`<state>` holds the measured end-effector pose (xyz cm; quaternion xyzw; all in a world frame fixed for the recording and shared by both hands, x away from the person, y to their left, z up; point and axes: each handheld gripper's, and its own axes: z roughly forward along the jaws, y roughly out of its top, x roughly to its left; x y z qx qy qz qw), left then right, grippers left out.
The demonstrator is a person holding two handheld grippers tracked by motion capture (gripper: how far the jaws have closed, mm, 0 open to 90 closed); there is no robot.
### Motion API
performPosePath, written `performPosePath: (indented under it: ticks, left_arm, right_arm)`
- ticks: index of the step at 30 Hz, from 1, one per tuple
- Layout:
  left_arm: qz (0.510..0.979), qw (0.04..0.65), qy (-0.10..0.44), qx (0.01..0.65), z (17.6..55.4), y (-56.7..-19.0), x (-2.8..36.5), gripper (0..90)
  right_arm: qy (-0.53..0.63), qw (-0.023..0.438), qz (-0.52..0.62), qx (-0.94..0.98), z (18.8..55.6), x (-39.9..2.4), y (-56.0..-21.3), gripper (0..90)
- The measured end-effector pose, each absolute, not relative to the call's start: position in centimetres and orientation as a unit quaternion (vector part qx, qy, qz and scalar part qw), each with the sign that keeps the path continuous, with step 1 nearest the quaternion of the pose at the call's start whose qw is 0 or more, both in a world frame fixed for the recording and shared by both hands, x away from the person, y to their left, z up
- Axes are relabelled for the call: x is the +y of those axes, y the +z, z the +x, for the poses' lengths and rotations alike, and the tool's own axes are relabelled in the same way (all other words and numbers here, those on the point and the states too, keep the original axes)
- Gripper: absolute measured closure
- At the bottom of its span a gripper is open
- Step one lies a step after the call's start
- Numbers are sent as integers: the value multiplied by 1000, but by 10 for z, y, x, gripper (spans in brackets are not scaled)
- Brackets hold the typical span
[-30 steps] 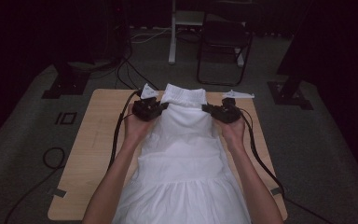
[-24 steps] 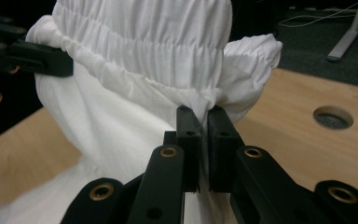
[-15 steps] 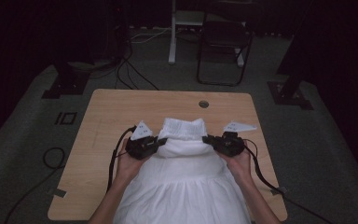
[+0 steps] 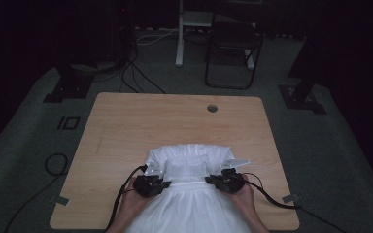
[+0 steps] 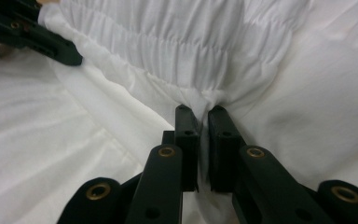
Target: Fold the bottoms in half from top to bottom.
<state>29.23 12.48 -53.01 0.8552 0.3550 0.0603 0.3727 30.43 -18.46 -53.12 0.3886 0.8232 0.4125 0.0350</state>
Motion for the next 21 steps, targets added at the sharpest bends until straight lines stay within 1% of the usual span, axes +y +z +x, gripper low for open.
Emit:
performPosePath:
  ticks: [3, 6, 10, 14, 15, 16, 17, 21]
  left_arm:
    - [855, 372, 66, 355, 293, -531, 123, 809]
    - [857, 371, 84, 348, 296, -533, 122, 809]
    - [853, 372, 93, 353, 306, -534, 122, 809]
    - [855, 359, 112, 357, 320, -532, 118, 806]
    - [855, 359, 112, 357, 320, -532, 118, 806]
    - [854, 356, 114, 362, 330, -531, 116, 806]
    - [854, 354, 117, 363, 334, -531, 116, 805]
    - [856, 343, 126, 365, 355, -529, 115, 804]
  right_arm:
    - [404, 39, 387, 828, 304, -182, -535, 832]
    - [401, 33, 392, 827, 309, -181, -538, 831]
    - [404, 30, 396, 824, 317, -181, -540, 832]
    - [398, 54, 395, 826, 338, -177, -539, 834]
    - [398, 54, 395, 826, 338, -177, -539, 834]
    - [397, 56, 397, 826, 344, -175, -539, 835]
    - [396, 61, 401, 824, 359, -174, -539, 835]
    - [390, 71, 411, 821, 379, -170, -538, 835]
